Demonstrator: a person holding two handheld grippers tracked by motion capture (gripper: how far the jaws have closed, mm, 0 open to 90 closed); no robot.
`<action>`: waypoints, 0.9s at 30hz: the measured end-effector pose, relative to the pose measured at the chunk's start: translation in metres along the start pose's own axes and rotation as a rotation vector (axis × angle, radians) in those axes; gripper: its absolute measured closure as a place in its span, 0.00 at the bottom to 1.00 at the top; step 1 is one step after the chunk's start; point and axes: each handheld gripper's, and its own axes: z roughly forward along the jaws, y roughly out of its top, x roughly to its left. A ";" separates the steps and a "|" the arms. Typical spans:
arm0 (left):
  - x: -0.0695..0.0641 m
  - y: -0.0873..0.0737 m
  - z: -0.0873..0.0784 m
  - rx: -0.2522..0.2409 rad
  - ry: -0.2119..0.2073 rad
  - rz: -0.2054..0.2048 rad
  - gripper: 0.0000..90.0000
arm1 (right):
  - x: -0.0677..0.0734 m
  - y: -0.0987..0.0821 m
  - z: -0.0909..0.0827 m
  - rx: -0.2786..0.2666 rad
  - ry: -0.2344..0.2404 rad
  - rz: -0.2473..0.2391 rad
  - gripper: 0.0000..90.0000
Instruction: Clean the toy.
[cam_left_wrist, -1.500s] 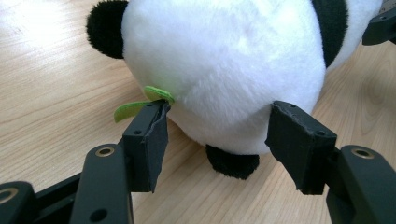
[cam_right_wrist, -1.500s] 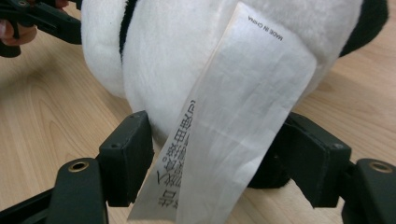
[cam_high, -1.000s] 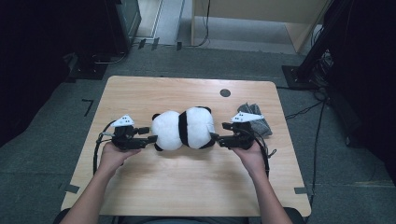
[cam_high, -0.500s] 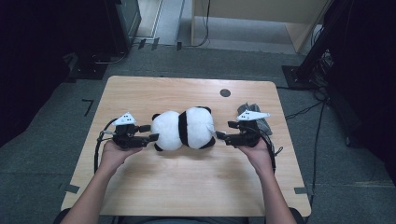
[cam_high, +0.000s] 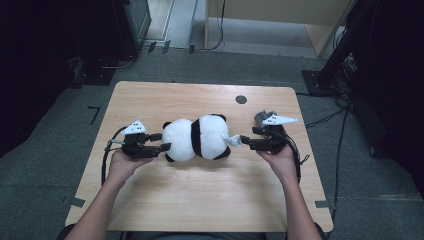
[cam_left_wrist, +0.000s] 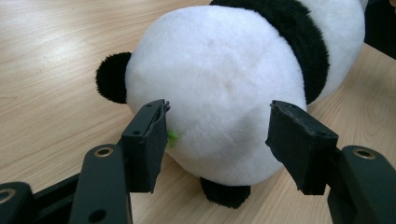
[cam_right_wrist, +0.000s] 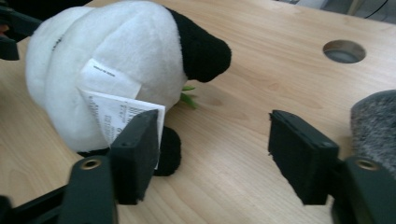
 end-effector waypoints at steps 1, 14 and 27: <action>0.000 0.000 0.000 0.000 0.000 0.001 0.42 | 0.000 0.000 0.000 -0.007 -0.008 -0.003 0.41; -0.002 0.003 0.001 -0.002 0.000 0.014 0.41 | -0.034 -0.002 -0.009 -0.044 -0.115 0.067 0.40; -0.006 0.006 0.005 -0.021 -0.019 0.021 0.39 | -0.070 -0.009 -0.011 -0.058 -0.173 0.095 0.37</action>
